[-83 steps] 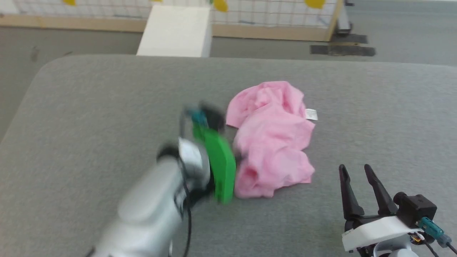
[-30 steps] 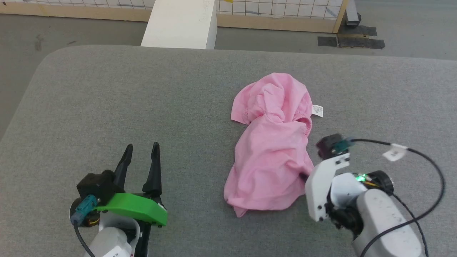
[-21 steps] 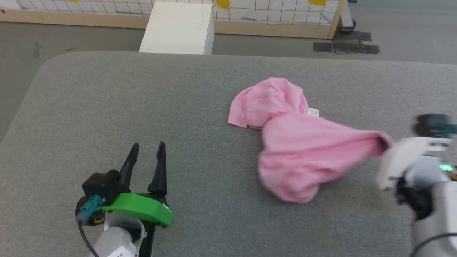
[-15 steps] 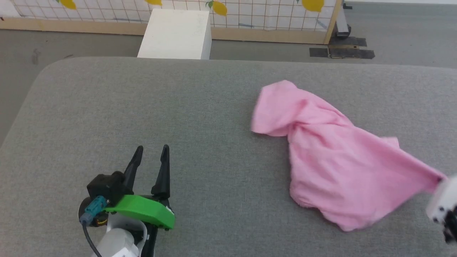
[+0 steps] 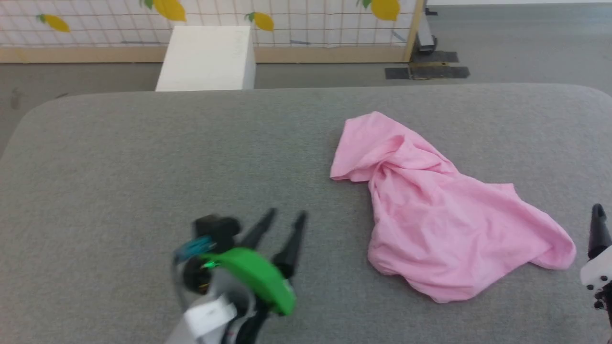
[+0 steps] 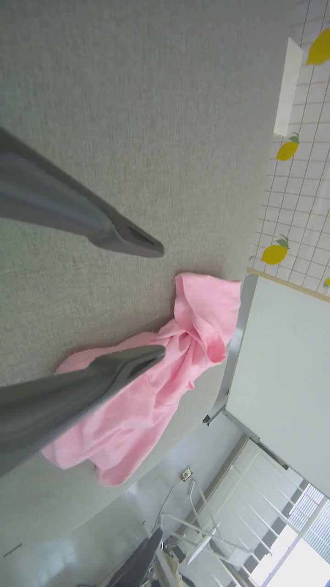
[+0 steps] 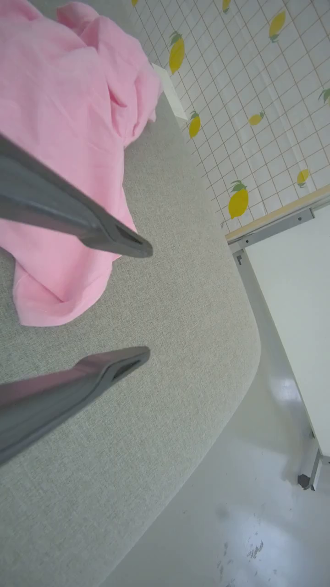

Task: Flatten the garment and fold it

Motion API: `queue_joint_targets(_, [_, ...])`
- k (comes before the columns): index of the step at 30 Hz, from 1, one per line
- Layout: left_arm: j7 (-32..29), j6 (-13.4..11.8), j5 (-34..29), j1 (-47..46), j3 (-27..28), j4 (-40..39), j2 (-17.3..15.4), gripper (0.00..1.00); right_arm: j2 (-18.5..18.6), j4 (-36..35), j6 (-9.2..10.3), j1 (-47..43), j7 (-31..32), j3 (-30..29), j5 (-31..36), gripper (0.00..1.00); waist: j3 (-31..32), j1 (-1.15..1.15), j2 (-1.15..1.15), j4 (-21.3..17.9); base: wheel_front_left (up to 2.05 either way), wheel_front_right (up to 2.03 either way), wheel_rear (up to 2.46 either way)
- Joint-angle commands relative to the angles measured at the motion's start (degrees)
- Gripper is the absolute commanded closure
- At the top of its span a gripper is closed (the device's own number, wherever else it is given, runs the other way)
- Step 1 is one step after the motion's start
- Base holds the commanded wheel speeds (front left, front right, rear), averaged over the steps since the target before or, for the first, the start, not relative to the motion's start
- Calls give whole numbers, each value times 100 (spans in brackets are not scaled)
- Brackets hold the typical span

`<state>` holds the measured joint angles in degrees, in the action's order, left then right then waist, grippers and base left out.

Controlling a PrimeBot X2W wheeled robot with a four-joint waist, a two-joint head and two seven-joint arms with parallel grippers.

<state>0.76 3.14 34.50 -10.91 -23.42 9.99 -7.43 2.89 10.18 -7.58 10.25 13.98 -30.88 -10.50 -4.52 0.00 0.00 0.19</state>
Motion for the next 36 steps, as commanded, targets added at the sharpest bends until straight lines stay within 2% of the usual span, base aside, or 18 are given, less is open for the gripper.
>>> queue_joint_targets(1, [-304,73,181,-242,-132,54,125,0,0,-21,9,-68,-85,94,-62,0,-50,0,0,-225,0,0,0])
queue_joint_targets(4, [-1090,139,371,-591,-543,320,264,0,-1,-13,9,-168,-164,308,-171,0,-150,0,0,-454,0,0,0])
queue_joint_targets(8, [-1977,-1,280,-1066,-1030,970,350,0,-1,17,9,-258,-225,587,-355,0,-315,0,0,-815,0,0,0])
queue_joint_targets(10, [-2132,-22,222,-1234,-1183,1229,376,0,-1,38,9,-289,-263,691,-430,0,-378,0,0,-946,0,0,0])
queue_joint_targets(14, [-2029,-80,254,-1394,-1259,1626,416,0,-1,92,9,-327,-337,844,-529,0,-471,0,0,-1151,0,0,0])
queue_joint_targets(17, [-1881,1,326,-1434,-1331,1847,432,0,-1,122,9,-345,-393,887,-550,0,-493,0,0,-1202,0,0,0])
queue_joint_targets(18, [-1721,34,352,-1450,-1320,1874,436,69,-1,126,9,-348,-408,895,-551,0,-503,0,0,-1206,0,0,0])
queue_joint_targets(19, [-1485,83,423,-1470,-1281,1915,441,100,-1,133,9,-346,-447,884,-563,0,-501,0,0,-1158,0,0,0])
queue_joint_targets(24, [-958,82,611,-1588,-932,1773,390,100,-1,166,9,-364,-492,884,-561,0,-404,0,0,-896,0,0,0])
queue_joint_targets(28, [-646,-139,701,-1579,-486,1226,101,100,-1,187,9,-376,-494,876,-494,0,-277,0,0,-615,0,0,0])
queue_joint_targets(30, [-582,-423,661,-1455,-248,855,-153,100,-1,199,9,-378,-484,878,-469,0,-217,0,0,-477,0,0,0])
queue_joint_targets(33, [-640,-990,528,-1064,76,372,-613,100,-1,216,9,-383,-473,939,-459,0,-151,0,0,-285,0,0,0])
queue_joint_targets(36, [-841,-1491,575,-552,368,198,-911,100,-1,216,9,-380,-463,1007,-423,0,-130,0,0,-138,0,0,0])
